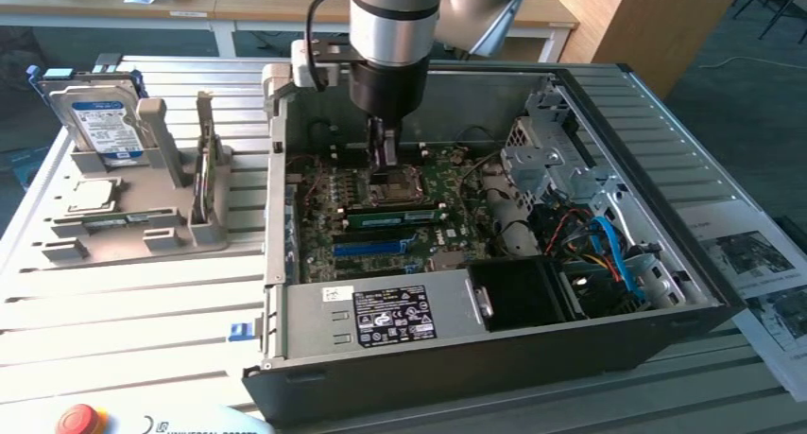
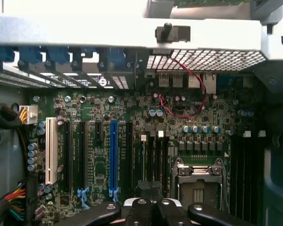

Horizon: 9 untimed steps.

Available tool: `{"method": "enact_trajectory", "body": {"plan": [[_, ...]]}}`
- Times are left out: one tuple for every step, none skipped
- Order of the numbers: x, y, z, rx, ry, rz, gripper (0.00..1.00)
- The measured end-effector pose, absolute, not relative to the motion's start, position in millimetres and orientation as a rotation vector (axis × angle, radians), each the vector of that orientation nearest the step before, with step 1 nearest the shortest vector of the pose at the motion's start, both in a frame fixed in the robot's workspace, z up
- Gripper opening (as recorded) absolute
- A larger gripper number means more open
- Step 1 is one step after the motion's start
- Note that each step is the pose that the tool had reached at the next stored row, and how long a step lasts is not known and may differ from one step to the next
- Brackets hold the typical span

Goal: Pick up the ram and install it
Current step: 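Press down the ram until it locks into place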

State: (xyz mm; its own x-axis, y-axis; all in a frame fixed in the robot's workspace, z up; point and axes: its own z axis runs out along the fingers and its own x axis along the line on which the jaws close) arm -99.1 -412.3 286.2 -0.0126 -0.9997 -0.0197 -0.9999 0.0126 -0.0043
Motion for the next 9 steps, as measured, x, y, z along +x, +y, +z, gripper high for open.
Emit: {"method": "enact_trajectory", "body": {"plan": [[-96, -412, 286, -2.196, 2.224, 0.018, 0.1], [-94, -412, 286, -2.196, 2.224, 0.019, 0.1], [-91, -412, 286, -2.196, 2.225, 0.019, 0.1], [-89, -412, 286, -2.197, 2.225, 0.02, 0.1], [-87, -412, 286, -2.197, 2.225, 0.021, 0.1], [-84, -412, 286, -2.198, 2.226, 0.022, 0.1], [-82, -412, 286, -2.198, 2.226, 0.023, 0.1], [-79, -412, 286, -2.198, 2.226, 0.023, 0.1], [-77, -412, 286, -2.198, 2.227, 0.024, 0.1]]}}
